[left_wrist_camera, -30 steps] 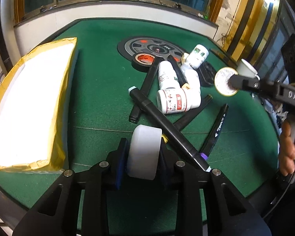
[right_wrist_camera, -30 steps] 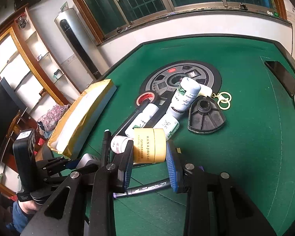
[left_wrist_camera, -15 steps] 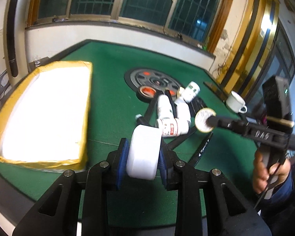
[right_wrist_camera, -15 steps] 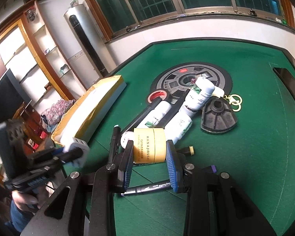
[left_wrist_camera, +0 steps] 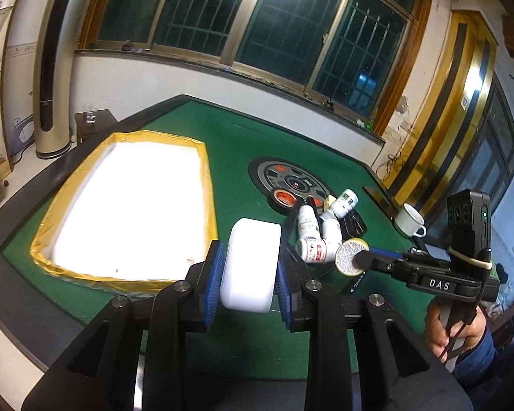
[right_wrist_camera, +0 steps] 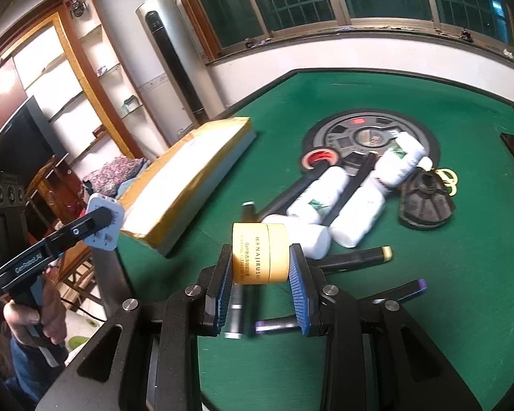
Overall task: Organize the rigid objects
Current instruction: 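Carry the jar and plug into the yellow-edged tray and open both tools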
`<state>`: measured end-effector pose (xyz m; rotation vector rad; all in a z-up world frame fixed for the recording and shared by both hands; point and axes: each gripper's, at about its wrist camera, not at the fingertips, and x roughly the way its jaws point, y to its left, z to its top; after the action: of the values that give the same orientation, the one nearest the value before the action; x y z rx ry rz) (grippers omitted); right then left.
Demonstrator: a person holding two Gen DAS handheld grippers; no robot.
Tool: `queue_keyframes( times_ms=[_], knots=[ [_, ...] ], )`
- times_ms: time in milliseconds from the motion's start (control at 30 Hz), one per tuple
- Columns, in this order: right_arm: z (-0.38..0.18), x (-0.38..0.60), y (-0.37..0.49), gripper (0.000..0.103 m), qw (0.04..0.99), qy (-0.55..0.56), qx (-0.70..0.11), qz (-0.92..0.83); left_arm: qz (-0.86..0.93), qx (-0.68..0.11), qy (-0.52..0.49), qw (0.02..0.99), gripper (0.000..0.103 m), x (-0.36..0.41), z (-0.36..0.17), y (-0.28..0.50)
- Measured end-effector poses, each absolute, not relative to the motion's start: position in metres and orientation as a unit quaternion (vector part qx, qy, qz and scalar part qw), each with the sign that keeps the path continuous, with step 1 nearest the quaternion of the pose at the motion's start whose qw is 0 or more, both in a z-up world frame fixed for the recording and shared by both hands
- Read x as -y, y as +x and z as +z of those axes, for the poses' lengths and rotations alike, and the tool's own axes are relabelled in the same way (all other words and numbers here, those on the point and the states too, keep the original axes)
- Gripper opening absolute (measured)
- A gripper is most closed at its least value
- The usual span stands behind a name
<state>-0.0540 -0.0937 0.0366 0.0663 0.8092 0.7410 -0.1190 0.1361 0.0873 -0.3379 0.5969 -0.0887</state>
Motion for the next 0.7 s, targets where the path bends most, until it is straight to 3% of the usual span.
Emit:
queue_keyframes(
  times_ms=[400, 700],
  knots=[
    [0.047, 0.034, -0.059, 0.028, 0.826, 0.014, -0.398, 0.398, -0.017, -0.278, -0.185, 0.943, 0.025, -0.177, 0.085, -0.126],
    [0.056, -0.012, -0.054, 0.028, 0.825, -0.012, -0.398, 0.4, -0.001, -0.295, -0.196, 0.935, 0.025, -0.219, 0.069, -0.08]
  ],
)
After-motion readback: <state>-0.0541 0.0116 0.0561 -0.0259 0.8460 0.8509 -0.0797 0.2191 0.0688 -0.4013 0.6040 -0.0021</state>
